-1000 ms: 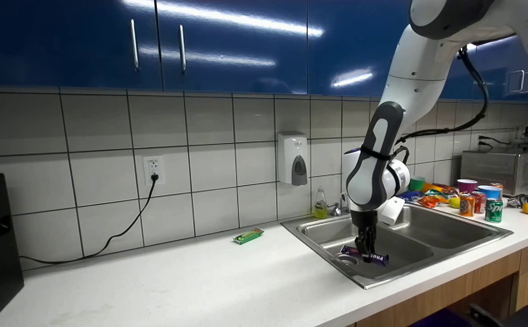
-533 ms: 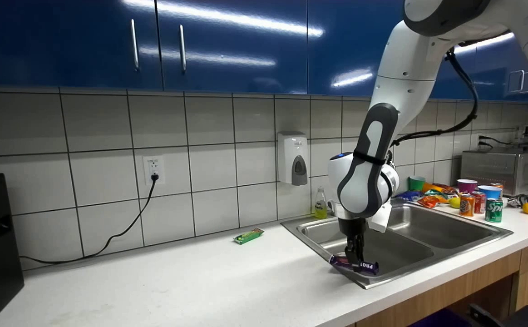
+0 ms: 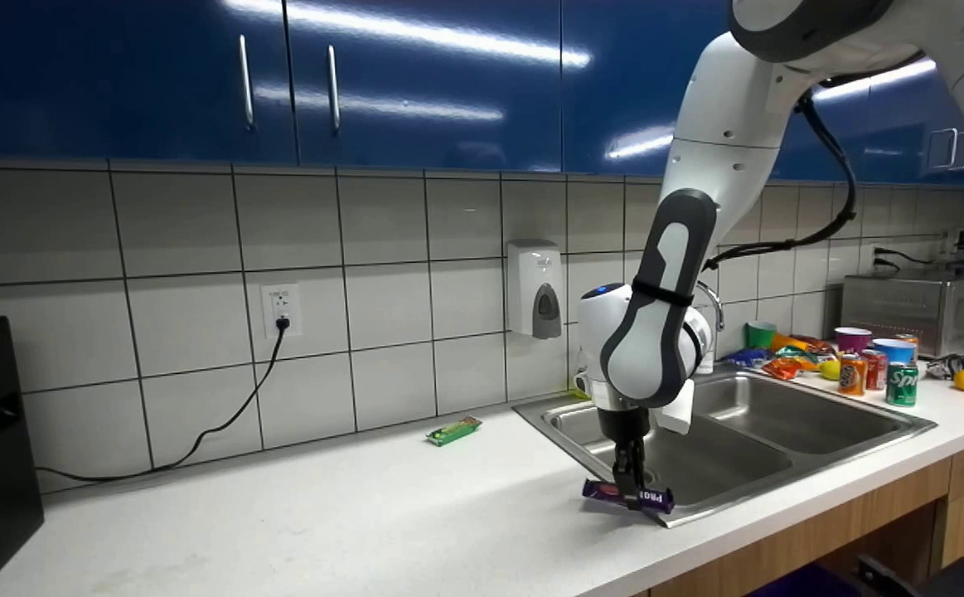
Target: Take the purple packet out of the sink and place it on the countertop.
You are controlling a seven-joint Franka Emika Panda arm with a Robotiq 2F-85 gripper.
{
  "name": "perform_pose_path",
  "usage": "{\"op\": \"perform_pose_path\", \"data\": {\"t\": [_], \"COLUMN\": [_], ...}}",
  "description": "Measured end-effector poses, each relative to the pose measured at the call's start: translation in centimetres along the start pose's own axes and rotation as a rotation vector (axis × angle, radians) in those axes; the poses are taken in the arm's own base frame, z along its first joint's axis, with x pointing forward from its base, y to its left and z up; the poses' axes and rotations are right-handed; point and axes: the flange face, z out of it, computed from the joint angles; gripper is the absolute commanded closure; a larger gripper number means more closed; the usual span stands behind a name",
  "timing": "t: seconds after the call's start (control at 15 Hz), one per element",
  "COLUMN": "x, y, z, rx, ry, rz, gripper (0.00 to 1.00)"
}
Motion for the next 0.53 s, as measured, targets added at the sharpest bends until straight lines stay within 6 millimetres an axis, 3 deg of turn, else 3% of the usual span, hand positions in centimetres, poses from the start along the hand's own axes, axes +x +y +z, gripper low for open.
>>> {"op": "perform_pose_path", "data": {"t": [0.53], "x": [2.0], "y": [-3.2], "z": [0.2], "rx": [0.012], "ry": [0.003], "rz": [-0.079], "gripper": [0.83]}}
